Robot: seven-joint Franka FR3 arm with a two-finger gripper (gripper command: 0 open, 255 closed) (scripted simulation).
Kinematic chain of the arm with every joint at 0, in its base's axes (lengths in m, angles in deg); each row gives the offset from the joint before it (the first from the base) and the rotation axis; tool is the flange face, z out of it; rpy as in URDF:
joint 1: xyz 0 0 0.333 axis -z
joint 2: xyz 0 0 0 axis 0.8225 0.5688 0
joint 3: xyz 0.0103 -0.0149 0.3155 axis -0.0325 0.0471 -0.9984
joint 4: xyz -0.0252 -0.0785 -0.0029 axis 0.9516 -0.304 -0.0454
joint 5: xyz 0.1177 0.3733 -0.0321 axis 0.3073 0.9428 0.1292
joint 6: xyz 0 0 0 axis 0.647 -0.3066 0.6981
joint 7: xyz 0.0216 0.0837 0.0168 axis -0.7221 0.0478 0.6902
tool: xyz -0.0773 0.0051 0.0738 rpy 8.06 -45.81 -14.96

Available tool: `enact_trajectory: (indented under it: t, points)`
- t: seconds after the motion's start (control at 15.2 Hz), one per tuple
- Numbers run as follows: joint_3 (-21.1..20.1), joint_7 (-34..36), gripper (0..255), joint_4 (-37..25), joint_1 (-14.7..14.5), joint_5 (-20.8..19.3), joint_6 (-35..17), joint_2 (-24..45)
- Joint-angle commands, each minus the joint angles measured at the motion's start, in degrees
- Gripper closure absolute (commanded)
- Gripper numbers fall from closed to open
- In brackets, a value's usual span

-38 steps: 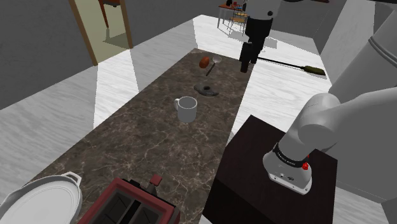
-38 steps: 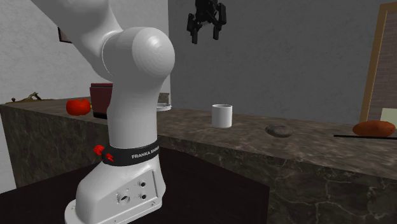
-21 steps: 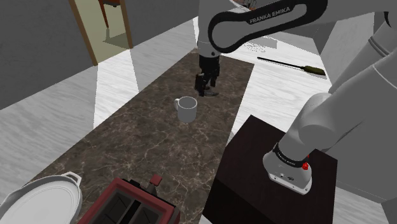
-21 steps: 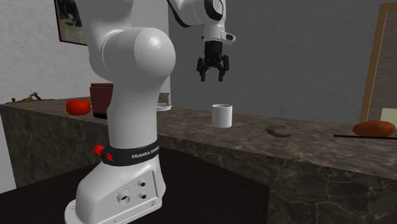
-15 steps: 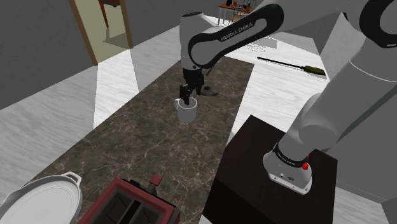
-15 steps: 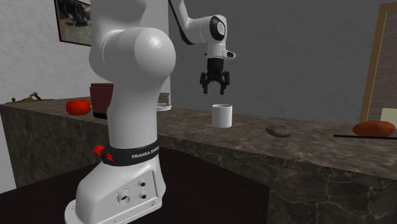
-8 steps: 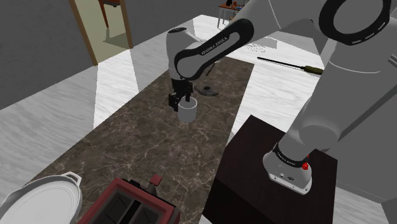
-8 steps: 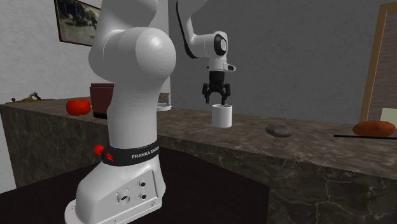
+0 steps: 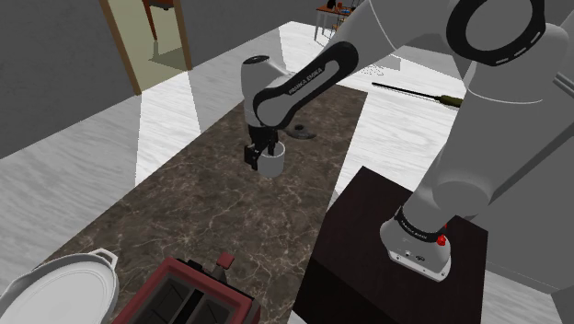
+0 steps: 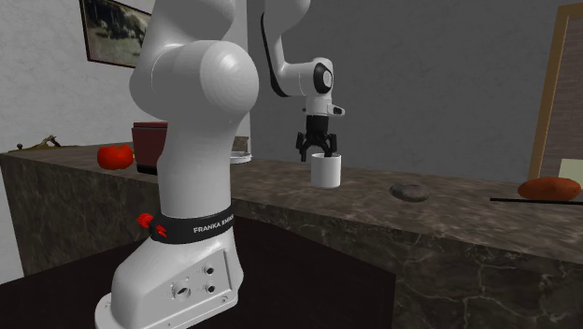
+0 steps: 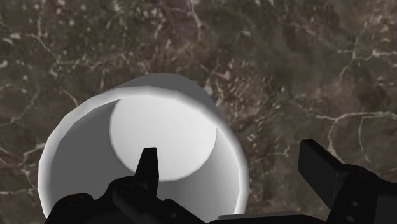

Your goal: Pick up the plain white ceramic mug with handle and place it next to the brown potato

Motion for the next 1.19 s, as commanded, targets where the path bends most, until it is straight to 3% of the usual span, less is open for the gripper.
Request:
enact_trajectory:
  t: [0.0, 0.26, 0.33, 0.92, 1.12]
  points:
    - [0.01, 0.00, 0, 0.12, 0.00, -0.01, -0.16, 0.02]
    - [0.01, 0.00, 0, 0.11, 0.00, -0.01, -0.15, 0.02]
    - [0.01, 0.00, 255, 0.11, 0.00, -0.01, -0.15, 0.02]
    - [0.01, 0.00, 255, 0.12, 0.00, -0.01, -0.16, 0.02]
    - [-0.13, -0.31, 255, -0.41, 0.11, 0.47, 1.95, -1.60]
